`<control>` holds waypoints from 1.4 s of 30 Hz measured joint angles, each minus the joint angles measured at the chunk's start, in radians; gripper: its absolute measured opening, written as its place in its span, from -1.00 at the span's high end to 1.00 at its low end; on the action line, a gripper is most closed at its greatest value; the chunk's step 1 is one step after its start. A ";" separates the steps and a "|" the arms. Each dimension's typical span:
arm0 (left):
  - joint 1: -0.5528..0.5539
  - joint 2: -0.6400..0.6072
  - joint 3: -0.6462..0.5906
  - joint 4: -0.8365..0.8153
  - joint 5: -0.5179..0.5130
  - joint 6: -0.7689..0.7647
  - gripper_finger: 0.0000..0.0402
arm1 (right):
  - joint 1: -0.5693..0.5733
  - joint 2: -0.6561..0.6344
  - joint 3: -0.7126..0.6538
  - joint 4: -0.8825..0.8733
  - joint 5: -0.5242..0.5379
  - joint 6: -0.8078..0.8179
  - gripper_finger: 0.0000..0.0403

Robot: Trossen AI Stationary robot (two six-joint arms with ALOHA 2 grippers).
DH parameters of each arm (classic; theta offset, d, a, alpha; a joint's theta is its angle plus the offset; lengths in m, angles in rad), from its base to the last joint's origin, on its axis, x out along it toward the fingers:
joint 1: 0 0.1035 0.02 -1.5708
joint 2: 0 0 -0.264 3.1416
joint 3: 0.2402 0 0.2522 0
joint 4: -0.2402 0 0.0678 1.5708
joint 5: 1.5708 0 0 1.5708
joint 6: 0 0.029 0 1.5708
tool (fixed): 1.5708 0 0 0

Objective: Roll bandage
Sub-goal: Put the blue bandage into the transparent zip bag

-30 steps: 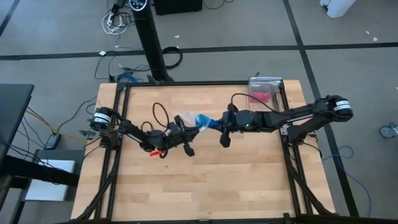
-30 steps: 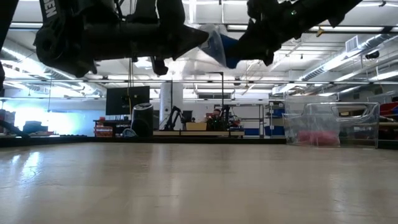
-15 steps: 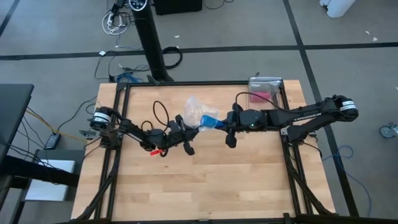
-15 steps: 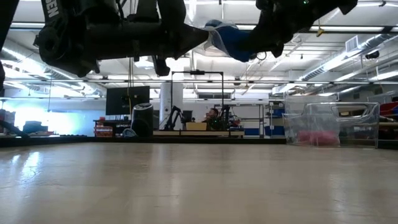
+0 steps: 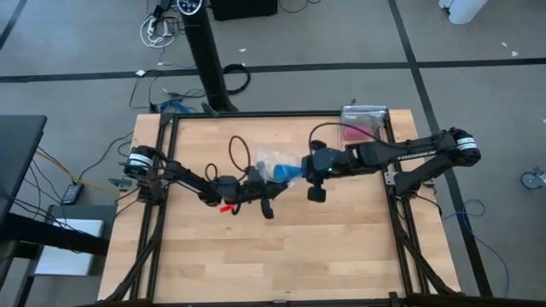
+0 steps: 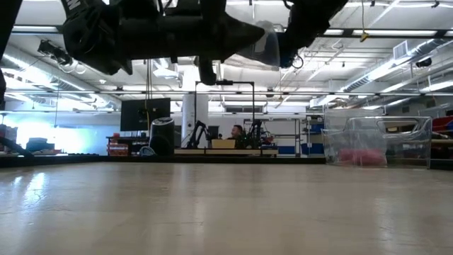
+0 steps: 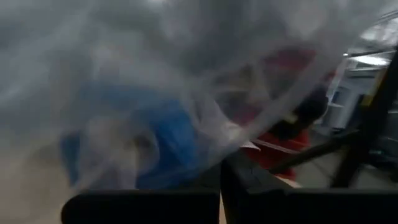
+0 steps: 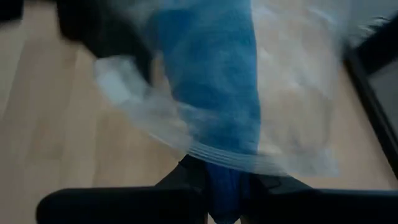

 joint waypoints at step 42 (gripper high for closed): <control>0.120 -0.005 0.023 0.253 0.284 -0.409 1.00 | 0.247 -0.203 0.071 -0.219 0.339 0.008 -0.16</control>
